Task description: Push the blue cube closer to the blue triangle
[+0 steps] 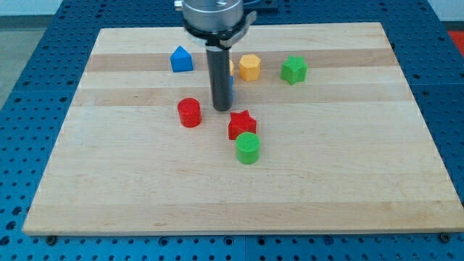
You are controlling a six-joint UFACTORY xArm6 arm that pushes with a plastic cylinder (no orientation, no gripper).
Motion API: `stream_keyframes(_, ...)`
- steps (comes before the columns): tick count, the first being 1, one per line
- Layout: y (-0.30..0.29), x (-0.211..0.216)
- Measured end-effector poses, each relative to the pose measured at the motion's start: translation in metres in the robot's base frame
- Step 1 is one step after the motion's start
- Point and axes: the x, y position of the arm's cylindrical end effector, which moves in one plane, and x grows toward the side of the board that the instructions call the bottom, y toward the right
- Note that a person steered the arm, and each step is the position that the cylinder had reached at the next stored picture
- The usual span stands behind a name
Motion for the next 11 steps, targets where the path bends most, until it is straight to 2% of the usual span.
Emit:
stream_keyframes(2,0.047,0.0)
stream_keyframes(5,0.052,-0.027)
stream_keyframes(8,-0.109,-0.03)
stream_keyframes(10,-0.125,-0.008)
stream_keyframes(11,-0.168,-0.008)
